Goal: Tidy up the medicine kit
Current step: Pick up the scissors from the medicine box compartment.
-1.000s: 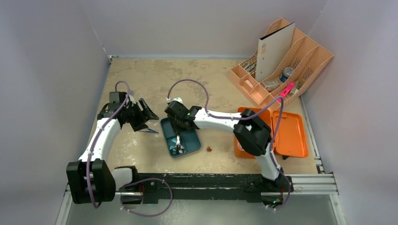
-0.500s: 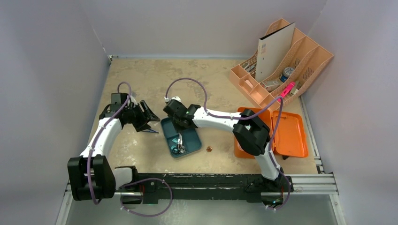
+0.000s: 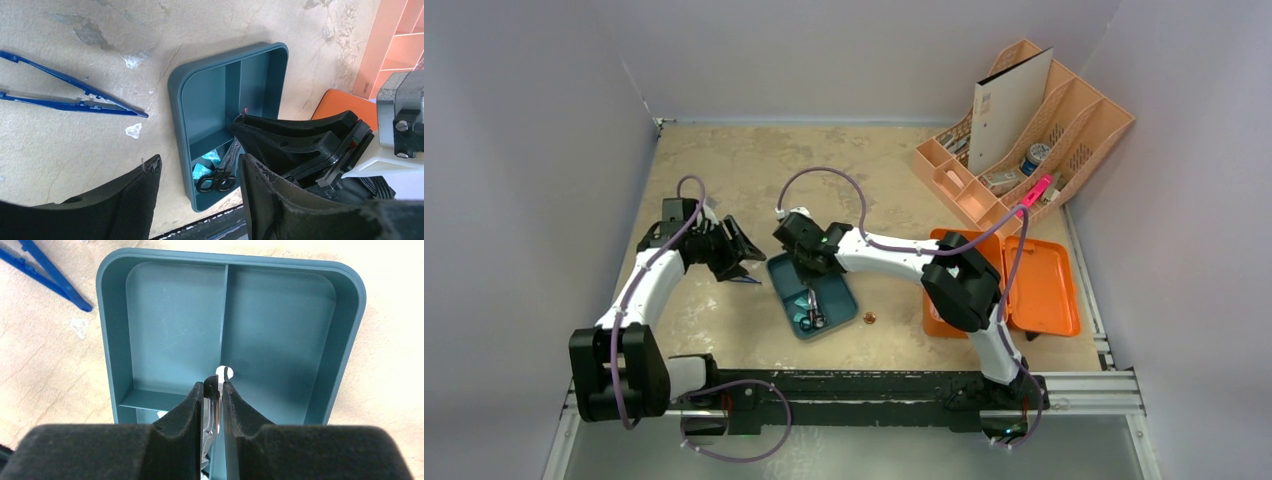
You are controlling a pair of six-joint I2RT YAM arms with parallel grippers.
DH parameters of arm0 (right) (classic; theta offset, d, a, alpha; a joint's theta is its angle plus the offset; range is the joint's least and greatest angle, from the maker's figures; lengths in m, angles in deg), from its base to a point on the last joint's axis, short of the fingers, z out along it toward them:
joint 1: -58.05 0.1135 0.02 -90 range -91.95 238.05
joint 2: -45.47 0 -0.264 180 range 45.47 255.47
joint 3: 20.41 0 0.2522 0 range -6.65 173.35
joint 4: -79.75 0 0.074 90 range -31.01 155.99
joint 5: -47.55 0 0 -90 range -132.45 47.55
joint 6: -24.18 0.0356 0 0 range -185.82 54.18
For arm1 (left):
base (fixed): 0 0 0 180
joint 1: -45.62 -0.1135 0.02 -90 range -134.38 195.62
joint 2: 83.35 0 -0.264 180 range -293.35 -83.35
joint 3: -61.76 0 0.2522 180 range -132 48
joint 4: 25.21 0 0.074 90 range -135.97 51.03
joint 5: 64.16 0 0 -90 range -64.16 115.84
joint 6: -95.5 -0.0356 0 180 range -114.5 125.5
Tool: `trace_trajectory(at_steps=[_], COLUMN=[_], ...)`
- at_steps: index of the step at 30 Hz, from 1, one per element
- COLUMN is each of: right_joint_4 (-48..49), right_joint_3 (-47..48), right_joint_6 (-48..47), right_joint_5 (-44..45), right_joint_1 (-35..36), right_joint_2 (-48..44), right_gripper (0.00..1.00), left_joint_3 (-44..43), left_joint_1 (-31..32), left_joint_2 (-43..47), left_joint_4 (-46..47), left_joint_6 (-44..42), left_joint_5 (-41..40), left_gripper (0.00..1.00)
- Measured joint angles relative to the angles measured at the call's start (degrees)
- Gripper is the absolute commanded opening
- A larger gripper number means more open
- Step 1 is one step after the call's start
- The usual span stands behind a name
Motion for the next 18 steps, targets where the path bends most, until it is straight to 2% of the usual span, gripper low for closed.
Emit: trace_trajectory(at_steps=[10, 18], right_joint_4=[0.87, 2.19], right_joint_3=[-2.16, -5.01], right_joint_6=[1.25, 2.58], right_joint_5=[-4.24, -7.39], right_joint_1=[-0.39, -1.79], right_joint_2=[-2.16, -5.51], right_gripper=[0.14, 0.13], left_joint_3=[0.0, 0.63], left_joint_1=[0.0, 0.0], left_joint_2=[-4.44, -8.59], left_joint_4=[1.29, 3.54], left_joint_6=[0.11, 0.13], left_joint_5=[3.26, 4.5], left_gripper=[0.44, 0.42])
